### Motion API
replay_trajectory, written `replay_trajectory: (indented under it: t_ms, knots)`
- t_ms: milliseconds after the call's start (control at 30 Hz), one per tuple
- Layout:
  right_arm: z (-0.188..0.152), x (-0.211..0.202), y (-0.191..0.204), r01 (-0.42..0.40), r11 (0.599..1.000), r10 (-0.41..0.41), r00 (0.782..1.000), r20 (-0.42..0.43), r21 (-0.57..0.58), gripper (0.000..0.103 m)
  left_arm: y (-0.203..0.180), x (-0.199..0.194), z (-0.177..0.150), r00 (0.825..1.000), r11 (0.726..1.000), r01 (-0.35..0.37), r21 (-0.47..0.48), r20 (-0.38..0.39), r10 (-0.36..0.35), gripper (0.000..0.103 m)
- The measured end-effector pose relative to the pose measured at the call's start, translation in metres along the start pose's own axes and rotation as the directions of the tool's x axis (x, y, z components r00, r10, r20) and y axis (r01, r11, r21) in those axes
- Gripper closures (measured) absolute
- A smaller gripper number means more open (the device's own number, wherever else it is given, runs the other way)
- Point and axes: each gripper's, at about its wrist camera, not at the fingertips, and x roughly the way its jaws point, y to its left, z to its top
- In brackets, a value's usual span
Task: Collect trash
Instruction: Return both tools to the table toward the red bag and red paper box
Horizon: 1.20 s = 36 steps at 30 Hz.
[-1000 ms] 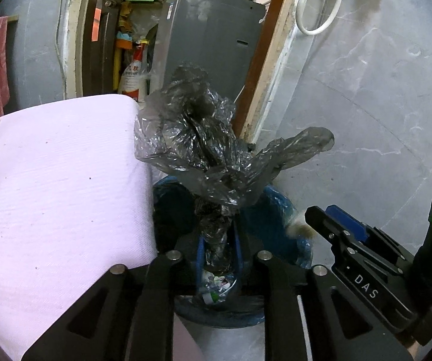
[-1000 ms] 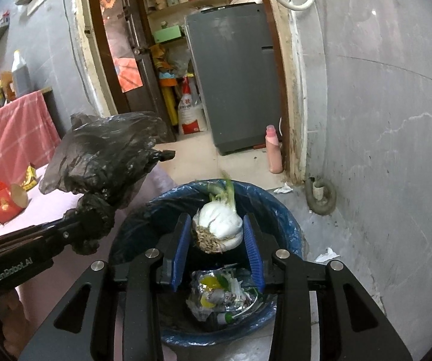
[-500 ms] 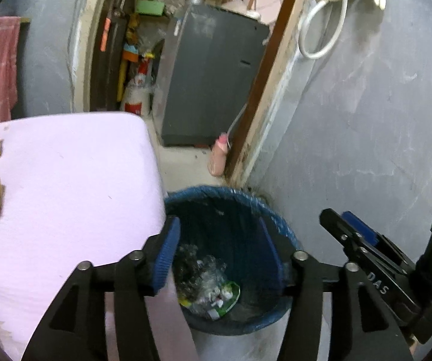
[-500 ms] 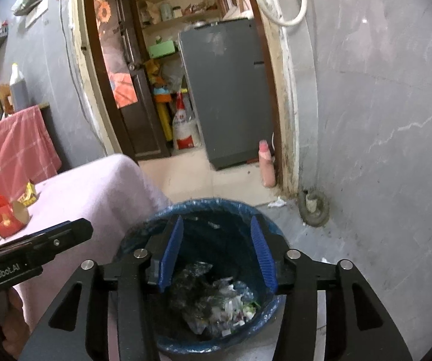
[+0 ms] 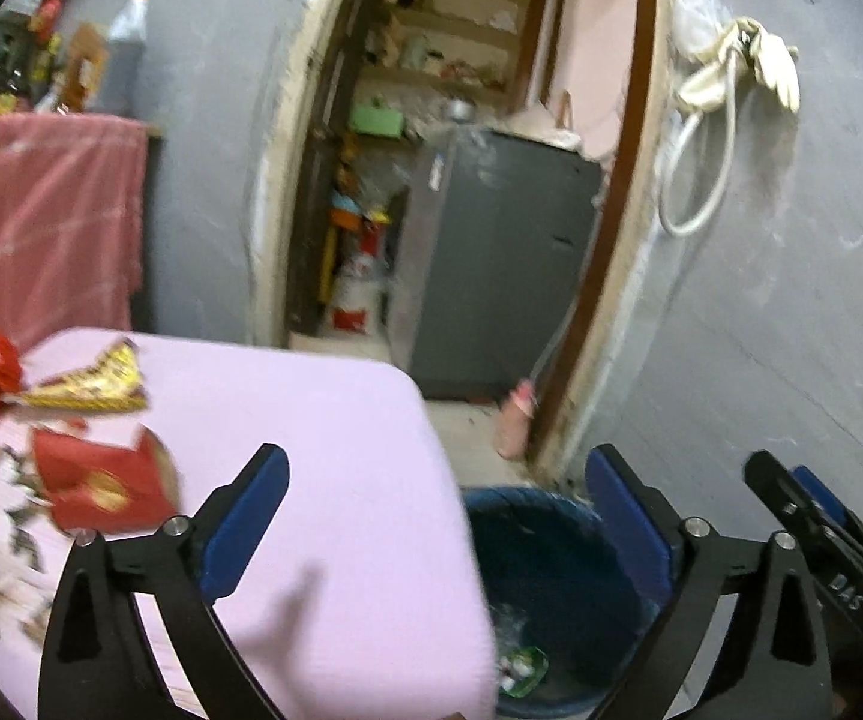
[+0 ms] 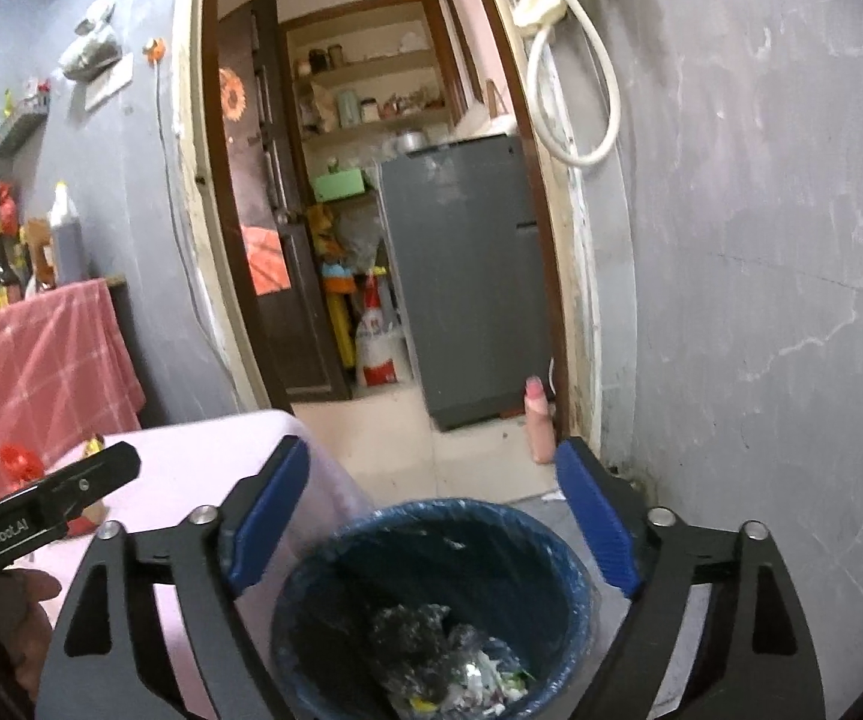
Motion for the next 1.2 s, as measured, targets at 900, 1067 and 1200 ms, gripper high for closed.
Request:
replay_trajectory:
  t_ms: [900,1067,1200]
  knots:
    - [0.003,0.007,0.139,-0.225,0.971,0.226,0.974,0.002,-0.08,0.0,0.142,-0.086,0.016,0.955,0.957,-0.28,-0.068,0.083,0.286,0.003]
    - [-0.005,0.017,0.171,-0.281,0.955,0.277,0.96,-0.047,-0.097,0.0,0.181,-0.099,0.016,0.933,0.936,-0.346,-0.071,0.076,0.351,0.003]
    - [-0.014,0.026,0.194,-0.318,0.941,0.308,0.946,-0.097,-0.117,0.0,0.214,-0.105,0.011,0.919,0.919,-0.385,-0.085,0.054,0.39,0.003]
